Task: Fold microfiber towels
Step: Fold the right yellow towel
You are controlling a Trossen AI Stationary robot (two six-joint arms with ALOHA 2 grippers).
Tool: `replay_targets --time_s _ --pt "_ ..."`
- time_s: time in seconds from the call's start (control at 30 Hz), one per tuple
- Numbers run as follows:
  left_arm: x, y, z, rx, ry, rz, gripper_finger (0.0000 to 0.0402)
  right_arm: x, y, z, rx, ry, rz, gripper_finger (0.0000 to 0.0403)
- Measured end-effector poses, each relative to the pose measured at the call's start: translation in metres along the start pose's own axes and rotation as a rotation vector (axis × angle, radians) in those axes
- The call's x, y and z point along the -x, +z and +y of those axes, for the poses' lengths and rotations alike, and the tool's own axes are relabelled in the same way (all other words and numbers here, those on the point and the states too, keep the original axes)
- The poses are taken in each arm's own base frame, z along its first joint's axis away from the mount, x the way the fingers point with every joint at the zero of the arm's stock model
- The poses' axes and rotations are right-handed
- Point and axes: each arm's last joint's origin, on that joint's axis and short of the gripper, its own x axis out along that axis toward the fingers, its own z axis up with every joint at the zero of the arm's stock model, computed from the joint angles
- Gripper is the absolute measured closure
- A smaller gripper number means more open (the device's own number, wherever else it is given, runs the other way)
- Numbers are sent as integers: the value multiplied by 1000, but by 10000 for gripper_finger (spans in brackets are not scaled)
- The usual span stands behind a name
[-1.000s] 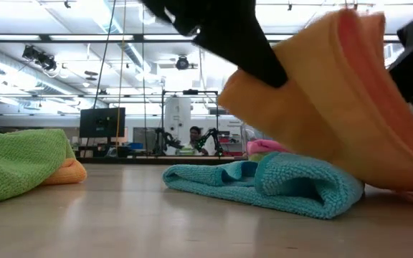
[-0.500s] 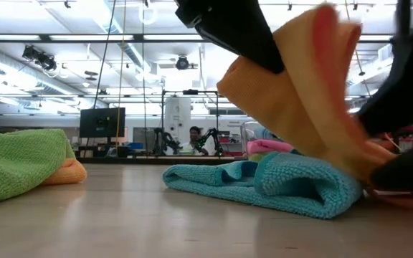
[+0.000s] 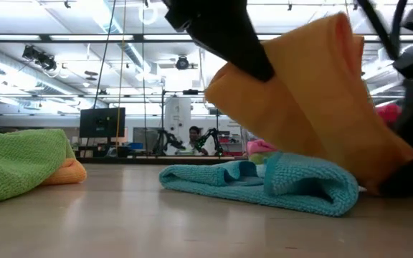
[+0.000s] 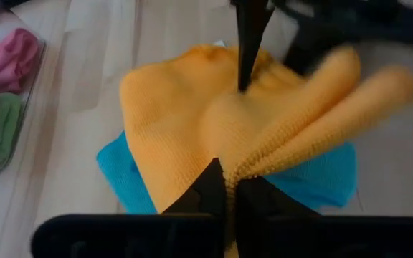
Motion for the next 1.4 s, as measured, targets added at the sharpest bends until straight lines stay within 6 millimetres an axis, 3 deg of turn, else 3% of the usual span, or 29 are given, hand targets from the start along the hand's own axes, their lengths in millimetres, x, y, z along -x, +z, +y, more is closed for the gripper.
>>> replay_targets --time_s 0.2,0.43,0.6,0.77,0.93,1.07,1.27,1.4 --pt "2 -4 -4 -17 -62 36 369 17 0 -19 127 -20 71 363" --pt "8 -5 -15 -108 -134 28 390 35 15 -36 412 123 115 386" --pt "8 -5 -16 -144 -136 23 364 48 29 -52 630 239 108 381" --pt "8 -5 -17 -160 -163 24 380 43 35 -62 732 352 183 369" --pt "4 -8 -22 -168 -201 37 391 27 28 -51 816 420 256 359" --pt "0 -16 -33 -208 -215 61 372 27 28 -43 855 481 223 345" --pt "4 -20 -41 -273 -234 72 377 28 32 -39 989 537 141 293" --pt "6 -20 -43 -274 -235 65 391 20 41 -40 930 526 104 254"
